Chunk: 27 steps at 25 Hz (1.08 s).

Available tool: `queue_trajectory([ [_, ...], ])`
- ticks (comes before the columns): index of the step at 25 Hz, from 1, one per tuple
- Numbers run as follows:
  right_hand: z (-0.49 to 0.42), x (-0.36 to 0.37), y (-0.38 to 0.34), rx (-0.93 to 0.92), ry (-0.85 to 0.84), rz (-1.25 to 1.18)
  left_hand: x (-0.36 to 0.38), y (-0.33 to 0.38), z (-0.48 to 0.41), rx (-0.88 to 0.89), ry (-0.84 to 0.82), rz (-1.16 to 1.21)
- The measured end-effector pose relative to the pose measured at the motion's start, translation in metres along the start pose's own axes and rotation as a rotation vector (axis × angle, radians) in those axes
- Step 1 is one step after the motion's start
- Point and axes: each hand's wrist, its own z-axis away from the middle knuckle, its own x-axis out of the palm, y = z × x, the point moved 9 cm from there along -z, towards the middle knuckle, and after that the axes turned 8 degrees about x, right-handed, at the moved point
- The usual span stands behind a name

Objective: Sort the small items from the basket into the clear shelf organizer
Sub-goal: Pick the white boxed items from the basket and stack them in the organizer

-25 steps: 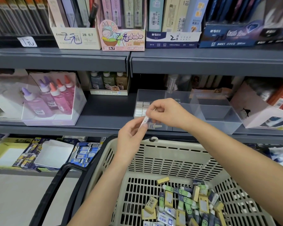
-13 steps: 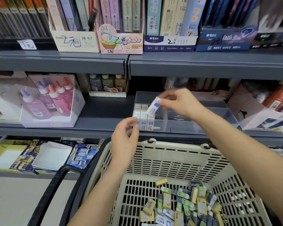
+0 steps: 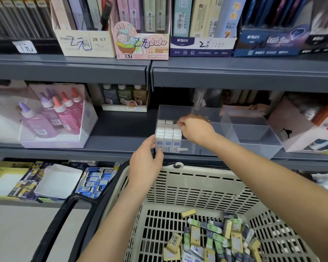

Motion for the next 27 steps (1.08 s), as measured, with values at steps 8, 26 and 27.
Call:
queue_trajectory([
  [8,0.020,-0.015,0.011,-0.046,0.049,-0.179,-0.006,0.005,0.007,-0.002,0.055,0.055],
  [26,0.241,0.215,0.089,-0.008,-0.660,0.035,0.148,-0.100,0.190,-0.276,-1.080,-0.211],
  [27,0.244,0.222,0.086,-0.020,-0.650,0.099,0.150,-0.099,0.192,-0.262,-1.094,-0.198],
])
